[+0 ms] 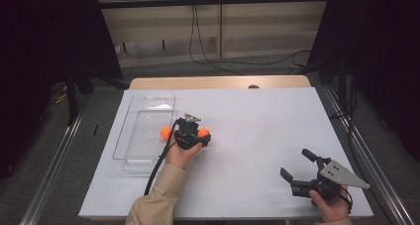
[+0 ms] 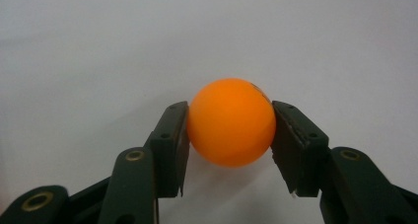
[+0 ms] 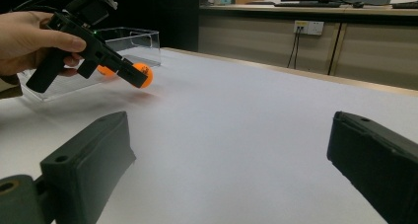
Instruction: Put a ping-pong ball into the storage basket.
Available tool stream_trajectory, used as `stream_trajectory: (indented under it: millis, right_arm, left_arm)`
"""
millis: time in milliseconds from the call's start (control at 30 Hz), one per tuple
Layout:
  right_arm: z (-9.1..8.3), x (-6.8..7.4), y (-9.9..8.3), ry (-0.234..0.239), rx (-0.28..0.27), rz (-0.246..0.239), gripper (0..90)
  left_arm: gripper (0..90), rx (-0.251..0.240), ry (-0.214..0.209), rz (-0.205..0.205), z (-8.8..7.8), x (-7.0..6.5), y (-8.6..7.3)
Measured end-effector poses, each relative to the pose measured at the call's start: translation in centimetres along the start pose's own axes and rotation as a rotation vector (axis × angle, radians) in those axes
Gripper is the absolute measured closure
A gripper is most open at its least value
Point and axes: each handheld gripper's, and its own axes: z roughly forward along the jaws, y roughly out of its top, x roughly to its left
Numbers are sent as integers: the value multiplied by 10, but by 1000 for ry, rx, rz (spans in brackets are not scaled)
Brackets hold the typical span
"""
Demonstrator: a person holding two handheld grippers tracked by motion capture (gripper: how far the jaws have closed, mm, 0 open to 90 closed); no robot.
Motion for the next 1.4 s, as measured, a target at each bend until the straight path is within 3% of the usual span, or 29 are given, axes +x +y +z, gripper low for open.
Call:
stream_trajectory:
  millis: [733,1400]
  right_arm:
    - [0,0,0,0,0,0,27]
    - [0,0,0,0,-2,0,27]
  left_arm:
    - [509,-7,-15,-33,-9,5,3]
    - [509,-15,-28,-33,-18,7,8]
